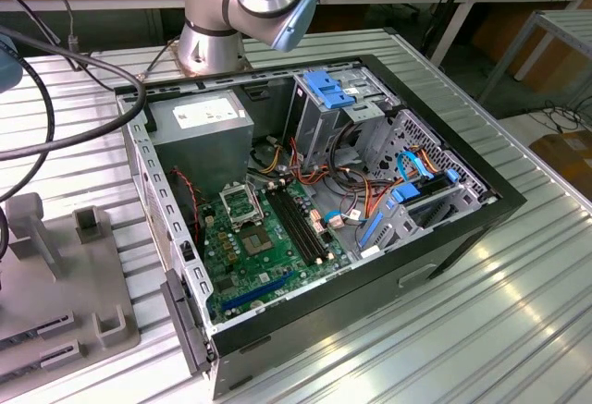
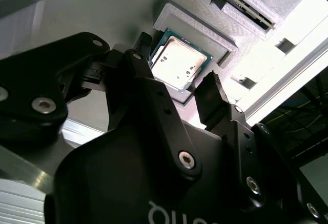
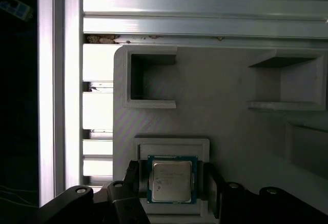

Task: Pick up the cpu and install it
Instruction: 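Pick up the cpu and move it towards the insertion slot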

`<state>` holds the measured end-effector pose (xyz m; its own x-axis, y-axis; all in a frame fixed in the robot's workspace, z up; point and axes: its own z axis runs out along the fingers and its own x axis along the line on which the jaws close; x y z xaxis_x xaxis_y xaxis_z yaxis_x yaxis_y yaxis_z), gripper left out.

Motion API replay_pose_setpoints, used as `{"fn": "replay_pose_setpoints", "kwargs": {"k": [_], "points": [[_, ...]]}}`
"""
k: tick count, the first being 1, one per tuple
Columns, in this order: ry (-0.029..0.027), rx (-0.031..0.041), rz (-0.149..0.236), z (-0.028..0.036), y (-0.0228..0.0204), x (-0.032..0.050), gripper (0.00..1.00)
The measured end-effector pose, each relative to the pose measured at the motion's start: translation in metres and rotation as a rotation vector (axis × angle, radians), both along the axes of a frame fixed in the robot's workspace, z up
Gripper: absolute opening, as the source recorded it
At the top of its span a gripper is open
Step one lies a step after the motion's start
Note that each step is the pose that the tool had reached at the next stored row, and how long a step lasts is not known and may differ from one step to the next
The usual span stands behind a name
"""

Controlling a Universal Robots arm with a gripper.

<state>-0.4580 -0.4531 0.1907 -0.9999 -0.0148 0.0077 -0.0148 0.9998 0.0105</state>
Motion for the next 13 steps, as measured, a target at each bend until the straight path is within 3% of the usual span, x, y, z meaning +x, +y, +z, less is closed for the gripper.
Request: {"fn": "replay_pose_setpoints", "kwargs": {"k": [8,12,13], "points": [[-0.0002,-0.0042,0.000,-0.0001,-0.0001,0.0000,0.62],[-0.0001,-0.0247,0.001,-0.0001,-0.0002,0.0001,0.62],[0.0000,-0.0256,0.004,0.0000,-0.0003,0.0001,0.62]]}}
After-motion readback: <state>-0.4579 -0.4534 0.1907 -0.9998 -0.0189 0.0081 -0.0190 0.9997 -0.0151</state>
